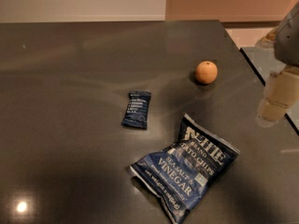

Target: Move orange near blue chip bag

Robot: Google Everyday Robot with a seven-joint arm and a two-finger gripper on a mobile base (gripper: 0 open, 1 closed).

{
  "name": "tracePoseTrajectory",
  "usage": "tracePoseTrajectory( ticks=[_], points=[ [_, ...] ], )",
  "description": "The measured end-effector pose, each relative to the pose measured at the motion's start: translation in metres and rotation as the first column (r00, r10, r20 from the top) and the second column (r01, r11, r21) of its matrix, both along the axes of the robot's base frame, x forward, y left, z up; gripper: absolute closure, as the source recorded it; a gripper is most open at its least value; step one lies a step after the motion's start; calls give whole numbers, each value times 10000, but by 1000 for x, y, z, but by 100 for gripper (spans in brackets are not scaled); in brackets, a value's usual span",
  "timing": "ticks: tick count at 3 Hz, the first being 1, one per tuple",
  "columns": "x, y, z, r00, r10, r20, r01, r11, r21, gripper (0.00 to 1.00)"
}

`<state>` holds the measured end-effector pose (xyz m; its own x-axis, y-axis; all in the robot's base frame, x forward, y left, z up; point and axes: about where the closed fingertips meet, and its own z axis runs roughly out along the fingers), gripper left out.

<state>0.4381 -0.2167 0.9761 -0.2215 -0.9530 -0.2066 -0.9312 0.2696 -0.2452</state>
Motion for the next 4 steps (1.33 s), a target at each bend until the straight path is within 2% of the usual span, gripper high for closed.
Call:
tracePoseTrajectory(
  ticks=[1, 2, 4],
  points=[
    [0, 0, 0, 10000, -1, 17, 1, 10000, 2, 0],
    [13, 2, 1, 9999, 98, 113, -101, 9996, 257, 0],
    [82, 3, -14, 9989, 137, 448, -203, 9884, 1503, 0]
  ],
)
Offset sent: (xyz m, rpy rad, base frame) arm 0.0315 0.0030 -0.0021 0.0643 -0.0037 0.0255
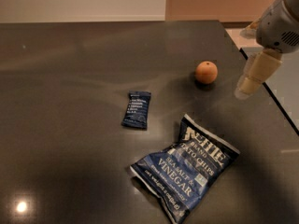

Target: Move orange near blue chip bag

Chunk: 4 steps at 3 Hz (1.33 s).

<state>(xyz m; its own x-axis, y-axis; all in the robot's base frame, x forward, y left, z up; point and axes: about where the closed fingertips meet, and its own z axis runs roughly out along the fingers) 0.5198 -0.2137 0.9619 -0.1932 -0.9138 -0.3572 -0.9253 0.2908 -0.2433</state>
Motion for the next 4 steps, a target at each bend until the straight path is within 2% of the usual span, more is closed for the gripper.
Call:
tracePoseTrajectory(
  ticks=[1, 2, 4],
  points=[
    [41, -7, -16, 9999, -157, 19, 156, 9994, 320, 0],
    [72, -12, -38, 9991, -356, -216, 366, 9981, 499, 0],
    [114, -14, -79, 9943, -624, -868, 683, 9954, 666, 0]
  ],
)
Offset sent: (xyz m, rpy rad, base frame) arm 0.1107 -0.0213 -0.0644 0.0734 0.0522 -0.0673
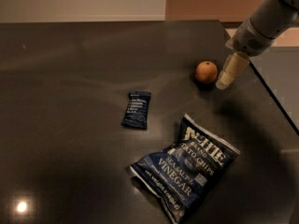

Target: Move orange near blue chip bag

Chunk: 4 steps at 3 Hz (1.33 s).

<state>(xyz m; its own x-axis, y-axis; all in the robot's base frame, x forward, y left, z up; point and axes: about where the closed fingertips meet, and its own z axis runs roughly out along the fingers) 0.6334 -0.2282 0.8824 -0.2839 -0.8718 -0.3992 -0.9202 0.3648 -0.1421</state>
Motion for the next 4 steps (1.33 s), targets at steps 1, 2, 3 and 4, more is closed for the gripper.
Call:
tracePoseTrajectory(
  ticks=[1, 2, 3, 4],
  points=[
    [8, 12, -15, 9994, 154, -298, -147, 9996, 233, 0],
    [10, 28, -26, 9980, 442, -460, -422, 9982, 434, 0],
    [11, 35, -34, 9972, 558, -499, -543, 9980, 316, 18],
    [10, 35, -36, 9972, 568, -487, -557, 9982, 227, 41]
  ],
)
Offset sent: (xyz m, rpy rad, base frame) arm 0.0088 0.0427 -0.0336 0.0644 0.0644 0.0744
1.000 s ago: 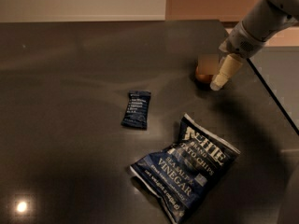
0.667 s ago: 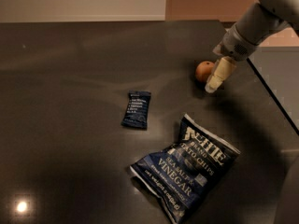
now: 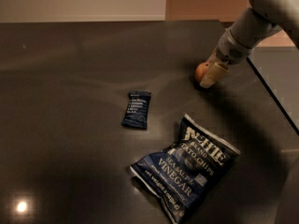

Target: Move orange near blue chip bag

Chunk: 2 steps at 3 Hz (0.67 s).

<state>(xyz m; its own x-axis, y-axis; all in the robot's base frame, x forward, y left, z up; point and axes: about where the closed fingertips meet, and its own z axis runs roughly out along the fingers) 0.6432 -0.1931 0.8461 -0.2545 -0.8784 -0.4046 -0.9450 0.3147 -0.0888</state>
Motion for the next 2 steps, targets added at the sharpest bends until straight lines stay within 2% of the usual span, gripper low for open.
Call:
tracePoseTrajectory(
  ticks=[1, 2],
  points=[
    [-8, 1, 8, 9998, 128, 181, -128, 9999, 16, 65],
    [-39, -2, 30, 9978, 569, 344, -578, 9980, 260, 95]
  ],
)
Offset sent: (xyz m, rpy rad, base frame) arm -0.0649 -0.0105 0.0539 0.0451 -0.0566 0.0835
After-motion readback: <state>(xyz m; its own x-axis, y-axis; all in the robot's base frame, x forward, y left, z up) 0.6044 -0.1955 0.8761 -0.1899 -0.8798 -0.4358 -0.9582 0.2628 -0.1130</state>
